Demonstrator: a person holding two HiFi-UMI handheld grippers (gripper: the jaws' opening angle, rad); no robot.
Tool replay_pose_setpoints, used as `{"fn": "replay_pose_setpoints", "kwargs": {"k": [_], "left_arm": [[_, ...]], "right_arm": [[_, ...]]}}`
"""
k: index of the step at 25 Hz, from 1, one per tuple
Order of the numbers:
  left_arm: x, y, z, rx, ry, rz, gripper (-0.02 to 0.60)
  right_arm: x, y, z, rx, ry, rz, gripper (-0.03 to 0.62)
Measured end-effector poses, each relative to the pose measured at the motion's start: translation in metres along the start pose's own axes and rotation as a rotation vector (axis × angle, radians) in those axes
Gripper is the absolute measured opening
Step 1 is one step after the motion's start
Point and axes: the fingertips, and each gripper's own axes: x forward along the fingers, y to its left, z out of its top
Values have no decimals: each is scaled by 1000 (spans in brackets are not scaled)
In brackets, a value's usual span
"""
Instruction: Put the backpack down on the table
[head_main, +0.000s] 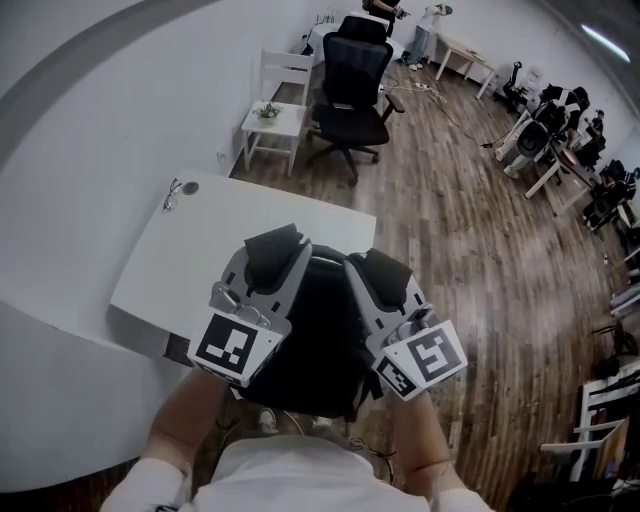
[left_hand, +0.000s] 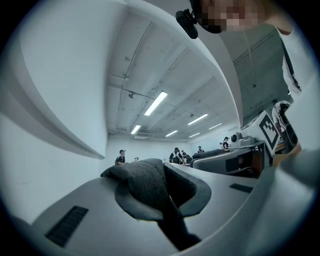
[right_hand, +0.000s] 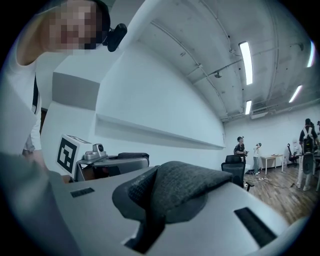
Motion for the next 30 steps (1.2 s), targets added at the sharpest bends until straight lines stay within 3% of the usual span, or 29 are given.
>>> {"fn": "replay_pose_setpoints", "kwargs": {"k": [10, 20, 30], "left_arm": [[25, 21, -54, -4, 72, 27, 48], [63, 41, -150, -51, 284, 3, 48], [76, 59, -223, -120, 450, 17, 78]], "right_arm": [[34, -35, -43, -24, 62, -50, 49], [74, -84, -124, 94, 242, -61, 51], [91, -99, -197, 178, 405, -63, 51]]}}
